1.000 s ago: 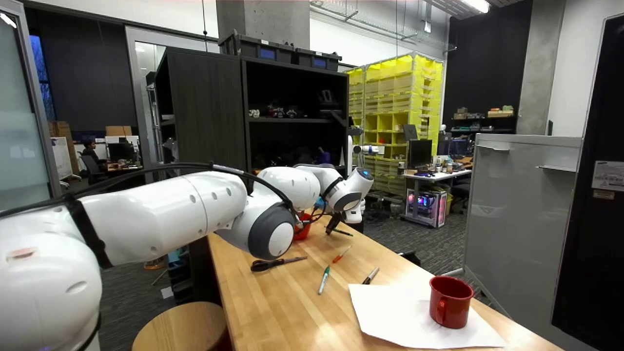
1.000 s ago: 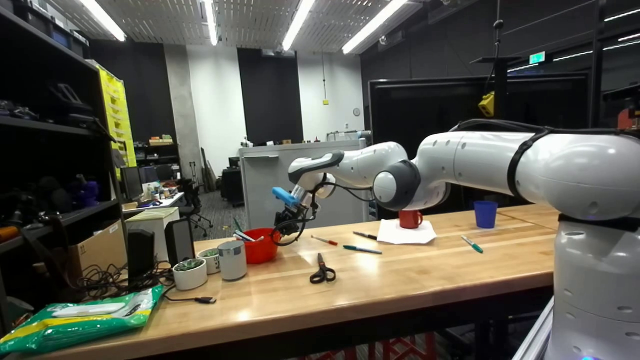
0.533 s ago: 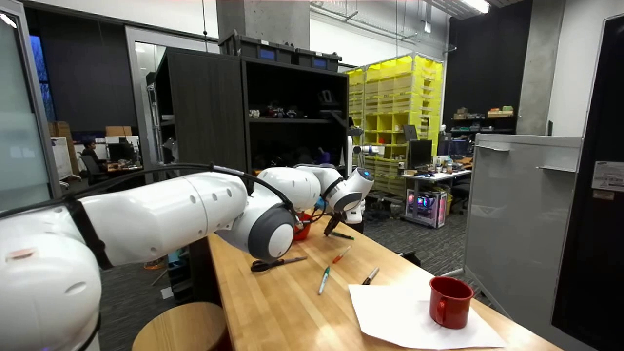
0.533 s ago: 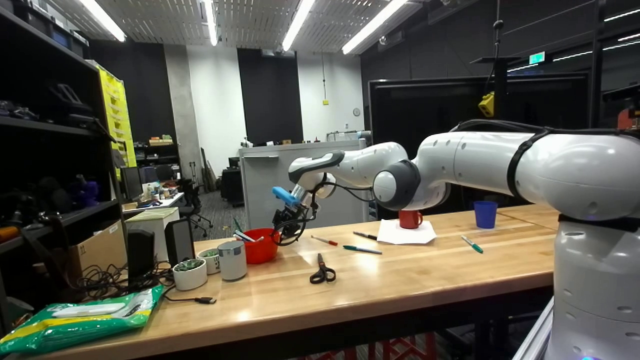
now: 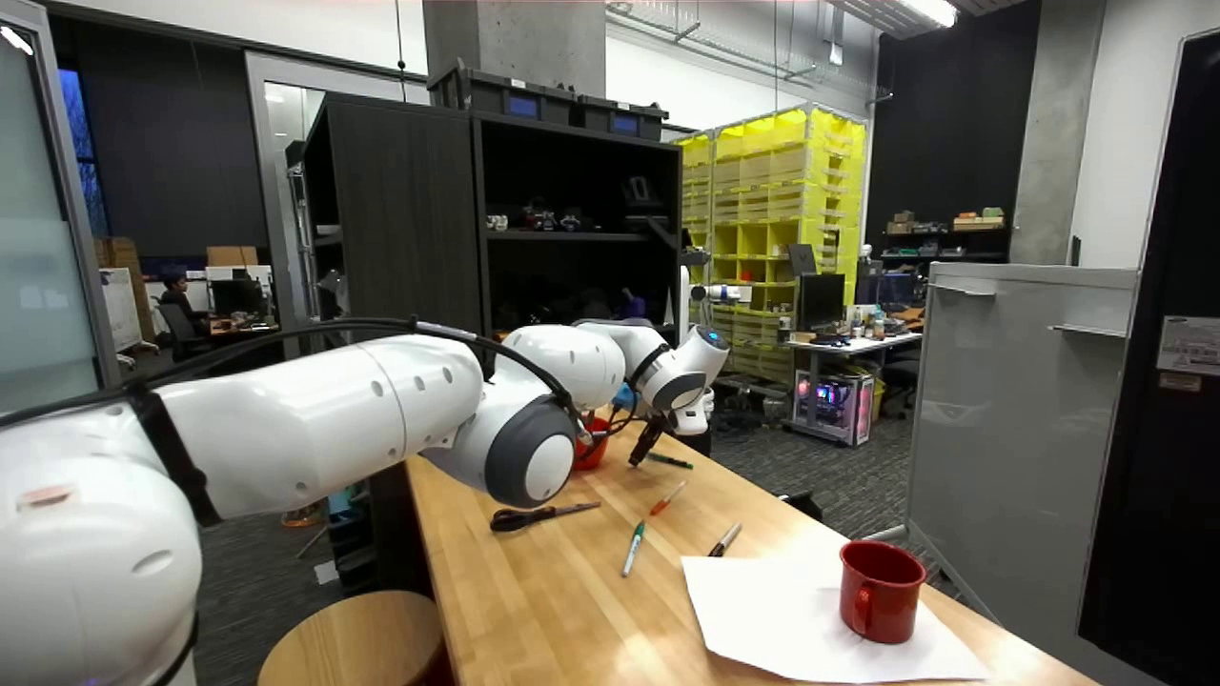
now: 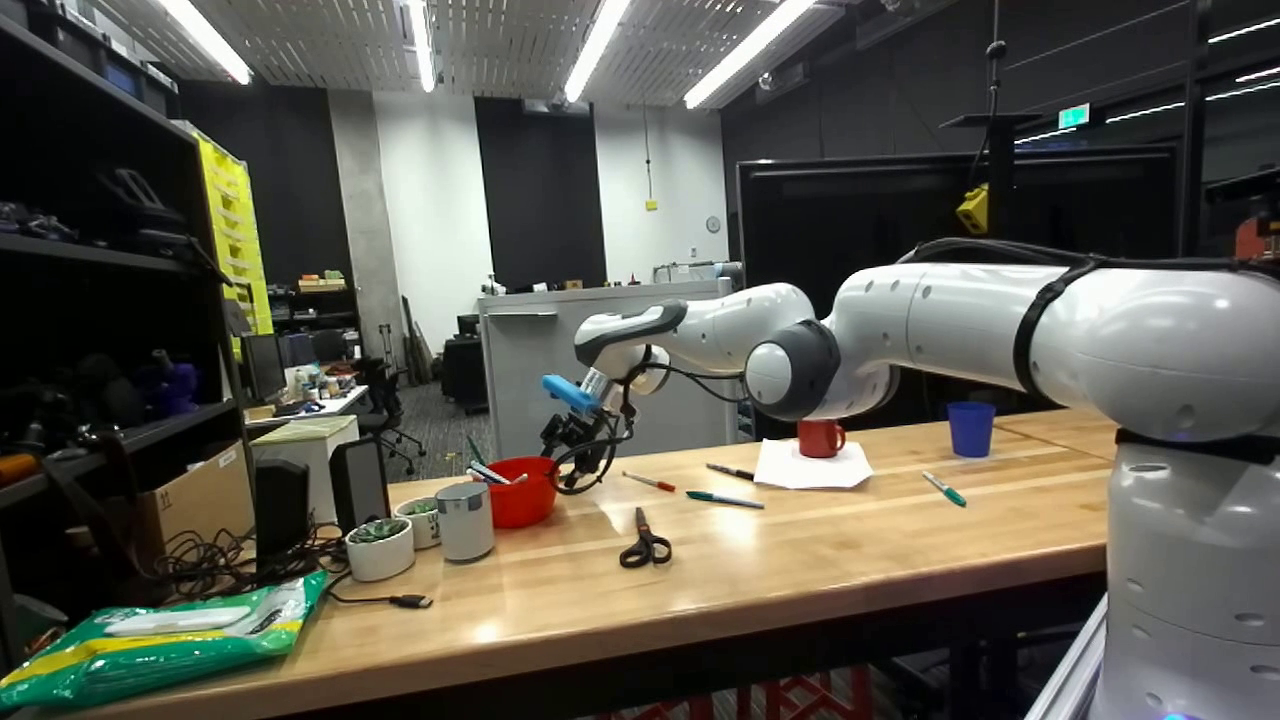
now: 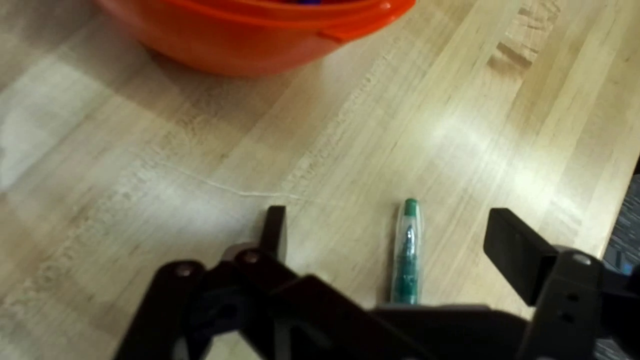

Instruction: Remove one marker from the orange bowl

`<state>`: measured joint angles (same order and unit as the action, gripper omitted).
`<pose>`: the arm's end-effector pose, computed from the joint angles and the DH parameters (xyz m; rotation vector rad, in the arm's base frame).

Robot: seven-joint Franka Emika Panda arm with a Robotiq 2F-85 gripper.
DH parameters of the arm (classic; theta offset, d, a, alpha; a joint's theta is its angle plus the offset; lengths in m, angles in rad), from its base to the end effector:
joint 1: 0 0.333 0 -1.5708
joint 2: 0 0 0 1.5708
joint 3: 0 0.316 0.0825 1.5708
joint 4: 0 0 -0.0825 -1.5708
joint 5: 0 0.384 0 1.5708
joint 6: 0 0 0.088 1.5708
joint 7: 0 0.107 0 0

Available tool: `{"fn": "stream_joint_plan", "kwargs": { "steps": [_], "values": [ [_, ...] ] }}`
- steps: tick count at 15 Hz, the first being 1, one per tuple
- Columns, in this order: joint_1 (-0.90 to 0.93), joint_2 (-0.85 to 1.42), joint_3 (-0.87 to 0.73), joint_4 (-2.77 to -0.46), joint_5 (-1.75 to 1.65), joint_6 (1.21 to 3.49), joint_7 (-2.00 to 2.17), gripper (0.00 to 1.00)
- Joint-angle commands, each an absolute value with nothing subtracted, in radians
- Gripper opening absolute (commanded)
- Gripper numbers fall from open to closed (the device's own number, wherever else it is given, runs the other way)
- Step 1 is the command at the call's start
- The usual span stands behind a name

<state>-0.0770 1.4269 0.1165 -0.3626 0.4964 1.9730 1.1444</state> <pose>0.8263 -0.0057 0.2174 -1.9664 1.6107 0.2040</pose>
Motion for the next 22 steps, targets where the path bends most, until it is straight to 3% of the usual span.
{"fn": "stream_joint_plan", "kwargs": {
  "steps": [1,22],
  "values": [
    [-0.065,1.385,0.076,-0.362,0.459,1.898,1.17,1.0],
    [0.105,1.047,-0.175,-0.348,0.12,1.561,1.206,1.0]
  ]
}}
